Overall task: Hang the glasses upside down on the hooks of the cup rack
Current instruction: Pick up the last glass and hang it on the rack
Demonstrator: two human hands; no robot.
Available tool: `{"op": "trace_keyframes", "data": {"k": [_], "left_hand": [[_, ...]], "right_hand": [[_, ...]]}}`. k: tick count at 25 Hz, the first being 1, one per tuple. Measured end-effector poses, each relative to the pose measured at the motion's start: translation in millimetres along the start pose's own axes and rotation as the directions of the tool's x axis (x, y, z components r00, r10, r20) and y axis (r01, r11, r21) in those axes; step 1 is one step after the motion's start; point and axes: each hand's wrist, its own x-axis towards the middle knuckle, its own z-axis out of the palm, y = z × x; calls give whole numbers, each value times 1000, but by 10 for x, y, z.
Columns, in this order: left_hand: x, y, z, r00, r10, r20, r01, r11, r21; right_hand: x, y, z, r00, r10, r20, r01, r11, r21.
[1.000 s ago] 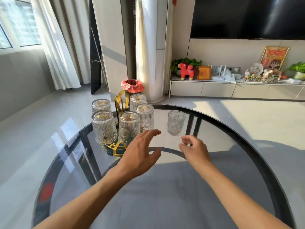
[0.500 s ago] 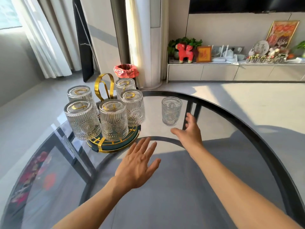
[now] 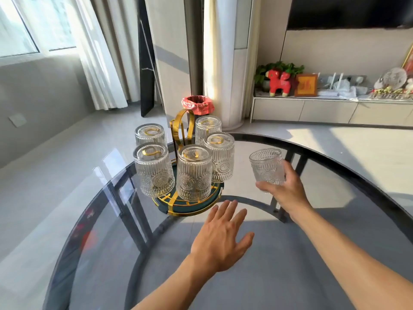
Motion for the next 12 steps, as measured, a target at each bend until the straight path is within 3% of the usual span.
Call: {"op": "trace_keyframes", "data": {"k": [4, 5, 7, 10, 12], "left_hand": [[-120, 155, -363, 993, 121, -2, -121, 992, -40], [-138, 222, -526, 978, 194, -73, -199, 977, -75], [-138, 312, -983, 903, 262, -340, -317, 941, -119], [-85, 136, -1749, 742, 84, -665, -206, 973, -107], [-100, -216, -2051, 707, -89, -702, -21, 989, -146]], "right_hand": [[-178, -730, -352, 993, -113, -39, 116, 989, 88], [-173, -994, -419, 987, -150, -57, 156, 982, 110], [-123, -1550, -452, 970, -230, -84, 242, 949, 199], [-58, -2242, -245, 929, -356, -99, 368, 912, 180], [6, -2545, 2, 910, -413, -42, 415, 906, 83]]}}
